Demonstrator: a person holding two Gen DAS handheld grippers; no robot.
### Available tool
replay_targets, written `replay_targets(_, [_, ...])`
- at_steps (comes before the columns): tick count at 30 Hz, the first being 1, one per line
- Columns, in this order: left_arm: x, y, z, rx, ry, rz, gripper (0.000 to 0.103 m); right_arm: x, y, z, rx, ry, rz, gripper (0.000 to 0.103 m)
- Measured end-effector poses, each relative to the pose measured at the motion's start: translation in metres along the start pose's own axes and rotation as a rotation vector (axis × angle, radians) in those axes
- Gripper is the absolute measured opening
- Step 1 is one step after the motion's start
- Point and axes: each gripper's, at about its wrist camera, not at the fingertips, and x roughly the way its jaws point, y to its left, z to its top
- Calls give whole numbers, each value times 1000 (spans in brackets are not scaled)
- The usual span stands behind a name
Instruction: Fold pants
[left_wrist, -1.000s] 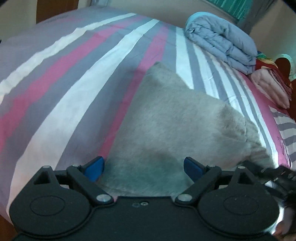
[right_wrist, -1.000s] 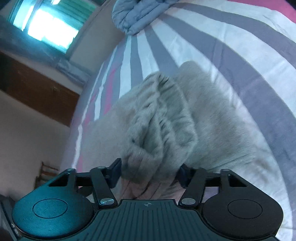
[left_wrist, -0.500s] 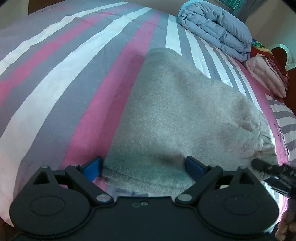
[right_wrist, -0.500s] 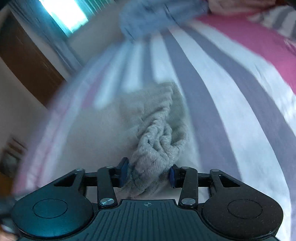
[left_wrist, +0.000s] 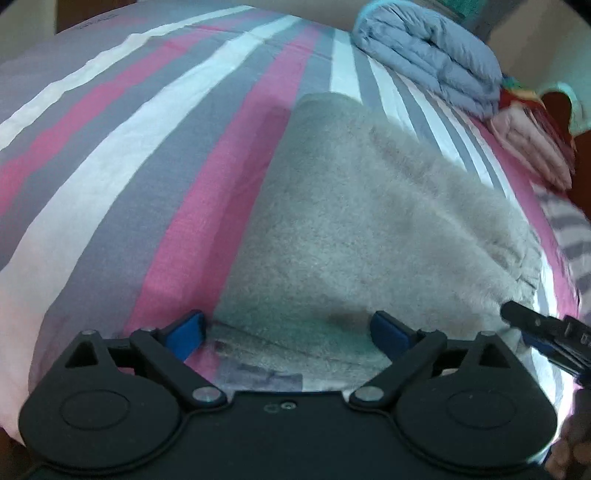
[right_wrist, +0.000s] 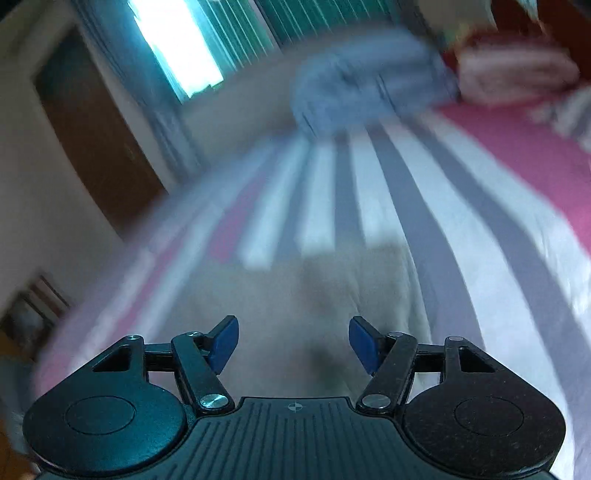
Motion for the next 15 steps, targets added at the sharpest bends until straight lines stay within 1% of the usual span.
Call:
replay_targets(1, [0, -1, 0, 8, -3, 5, 91, 8, -11, -6, 30, 1, 5, 64])
replay_targets(2, [1, 0, 0, 5, -3, 4, 91, 5, -16, -9, 47, -29, 23, 64])
replay_targets(3, [0, 2, 2, -6, 4, -1, 91, 1, -15, -9, 61, -25, 28, 64])
replay_targets(4, [-2, 3, 4, -21, 12, -9, 88, 0, -11, -5, 59, -15, 25, 64])
replay_targets(6, [-10, 7, 7, -55, -1, -31, 85, -11, -5, 3, 52, -5, 10, 64])
replay_targets(7, [-14, 8, 9, -58, -16, -22, 85, -22, -4, 8, 65, -43, 7, 65])
replay_targets(9, [-17, 6, 8, -38, -41, -9, 87, -47, 3, 12, 53, -126, 44, 65])
replay_targets(10, [-13, 3, 7, -20, -31, 3, 88, -54, 9, 11, 33, -152, 58, 65])
replay_targets(11, [-8, 1, 5, -11, -11, 18, 88, -55, 14, 7, 7, -159, 64, 65])
replay_targets(12, [-4, 2, 2, -15, -4, 21, 89, -49, 16, 4, -17, -139, 65, 66])
replay_targets(13, [-4, 2, 0, -16, -11, 17, 91, -36, 13, -3, -28, -81, 57, 66])
replay_targets(14, [-3, 2, -1, -7, -11, 16, 91, -19, 4, -12, -6, -17, 34, 66])
replay_targets(15, [-4, 0, -1, -2, -13, 20, 91, -11, -4, -20, 12, -19, 30, 66])
